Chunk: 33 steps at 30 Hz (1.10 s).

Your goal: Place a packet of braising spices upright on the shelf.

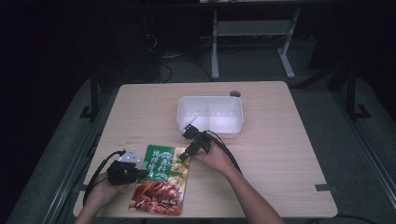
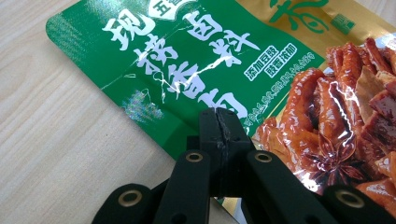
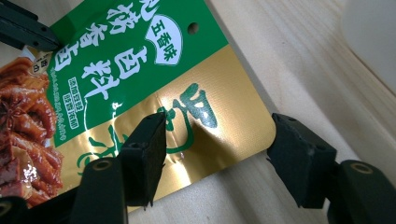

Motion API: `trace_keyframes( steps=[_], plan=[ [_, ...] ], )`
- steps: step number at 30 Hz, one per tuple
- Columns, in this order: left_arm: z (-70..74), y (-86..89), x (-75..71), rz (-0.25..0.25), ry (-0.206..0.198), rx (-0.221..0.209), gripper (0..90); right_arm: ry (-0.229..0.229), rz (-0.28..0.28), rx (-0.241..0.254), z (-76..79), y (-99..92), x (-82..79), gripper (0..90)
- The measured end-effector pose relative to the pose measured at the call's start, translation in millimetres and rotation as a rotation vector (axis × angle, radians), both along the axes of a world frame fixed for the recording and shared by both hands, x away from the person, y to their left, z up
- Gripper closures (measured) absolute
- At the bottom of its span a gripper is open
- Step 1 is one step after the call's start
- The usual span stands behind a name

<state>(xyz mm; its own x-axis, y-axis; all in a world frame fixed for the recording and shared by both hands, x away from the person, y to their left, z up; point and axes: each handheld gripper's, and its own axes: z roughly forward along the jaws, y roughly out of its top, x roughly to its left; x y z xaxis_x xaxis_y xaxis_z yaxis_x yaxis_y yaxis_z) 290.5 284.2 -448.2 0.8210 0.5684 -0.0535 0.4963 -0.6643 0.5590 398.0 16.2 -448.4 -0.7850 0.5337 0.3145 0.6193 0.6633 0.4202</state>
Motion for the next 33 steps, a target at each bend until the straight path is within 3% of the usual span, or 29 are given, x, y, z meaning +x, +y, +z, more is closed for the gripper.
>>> trace_keyframes(
  steps=[15, 20, 27, 33],
  plan=[
    [-0.4, -0.1, 0.5, 0.007, -0.001, 0.002, 88.2, -0.015, 0.015, 0.106, 25.3, -4.9, -12.0, 43.1],
    [-0.6, 0.0, 0.7, 0.007, -0.001, 0.001, 88.1, 0.032, 0.051, 0.157, 31.8, -3.3, -14.7, 52.0],
    [-0.4, 0.1, 0.8, 0.007, -0.001, 0.003, 87.9, 0.052, 0.112, 0.132, 30.6, 9.0, -15.3, 58.7],
    [-0.6, 0.1, 0.9, 0.007, 0.001, 0.002, 87.7, 0.093, 0.120, 0.096, 19.7, 19.7, -10.1, 59.9]
  ],
)
